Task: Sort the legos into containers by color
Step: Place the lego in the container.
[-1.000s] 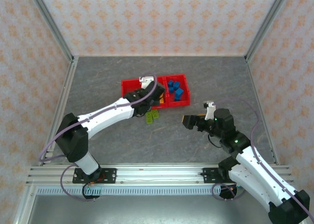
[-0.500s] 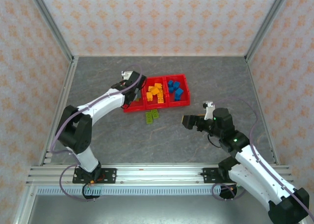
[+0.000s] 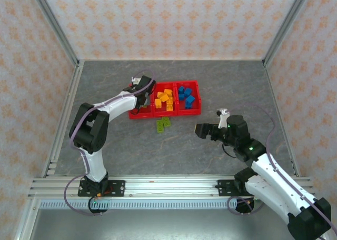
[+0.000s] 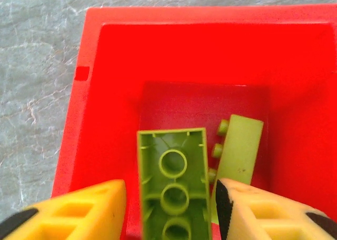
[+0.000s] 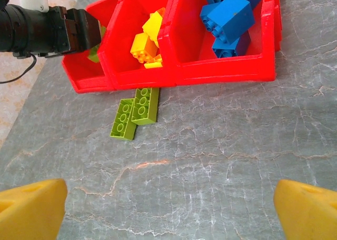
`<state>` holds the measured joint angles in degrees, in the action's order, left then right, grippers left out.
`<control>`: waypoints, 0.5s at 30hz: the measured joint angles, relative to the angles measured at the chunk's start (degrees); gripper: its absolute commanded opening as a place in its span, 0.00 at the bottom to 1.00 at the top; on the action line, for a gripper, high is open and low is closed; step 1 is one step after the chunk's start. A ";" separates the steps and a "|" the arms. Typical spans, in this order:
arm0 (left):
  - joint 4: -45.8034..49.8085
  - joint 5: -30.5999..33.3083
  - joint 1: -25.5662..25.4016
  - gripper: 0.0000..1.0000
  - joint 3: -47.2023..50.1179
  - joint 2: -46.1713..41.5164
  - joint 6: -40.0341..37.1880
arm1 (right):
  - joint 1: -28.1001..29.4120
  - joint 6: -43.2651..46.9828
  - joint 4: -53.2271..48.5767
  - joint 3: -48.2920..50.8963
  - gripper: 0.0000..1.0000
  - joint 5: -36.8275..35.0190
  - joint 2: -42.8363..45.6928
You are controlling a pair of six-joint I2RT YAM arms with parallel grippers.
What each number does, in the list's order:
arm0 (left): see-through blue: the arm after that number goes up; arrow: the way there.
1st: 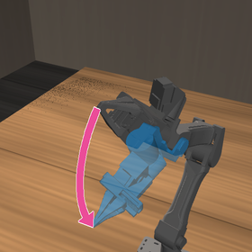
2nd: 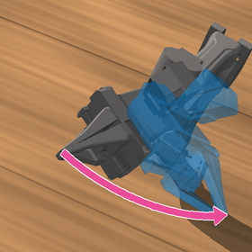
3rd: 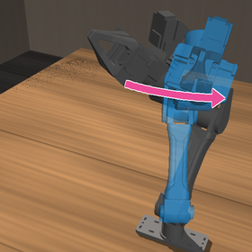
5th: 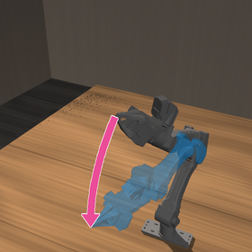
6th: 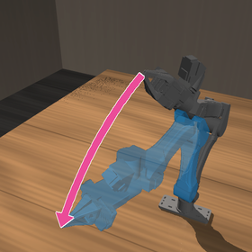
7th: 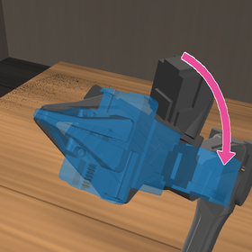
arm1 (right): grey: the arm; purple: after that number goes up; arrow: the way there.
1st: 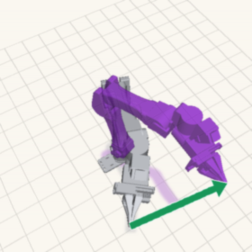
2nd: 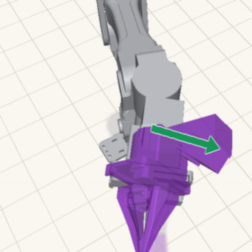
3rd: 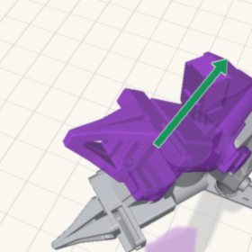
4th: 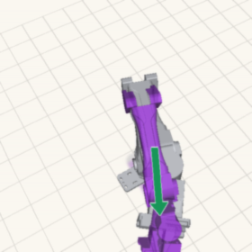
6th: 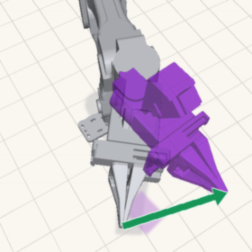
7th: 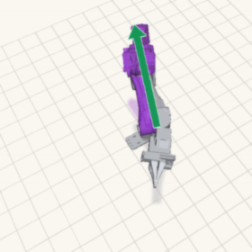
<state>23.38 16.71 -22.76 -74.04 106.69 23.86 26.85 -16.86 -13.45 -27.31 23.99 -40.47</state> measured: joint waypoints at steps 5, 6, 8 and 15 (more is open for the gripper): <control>0.00 -1.51 0.00 0.61 -0.07 -0.46 0.04 | 0.00 -0.02 -0.02 0.00 1.00 0.00 -0.37; 0.02 -1.79 0.00 0.62 -0.04 -0.94 0.02 | 0.00 -0.02 -0.02 0.00 1.00 0.00 -0.37; 0.00 -2.82 0.00 0.62 0.28 -2.95 0.07 | 0.00 -0.02 -0.02 0.00 1.00 0.00 -0.50; -0.04 -6.51 -0.74 0.65 2.95 -17.31 0.50 | 0.00 0.00 -0.02 0.00 1.00 0.00 -0.63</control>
<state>23.33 10.20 -23.51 -71.09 89.38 24.36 26.85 -16.86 -13.47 -27.31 23.99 -41.10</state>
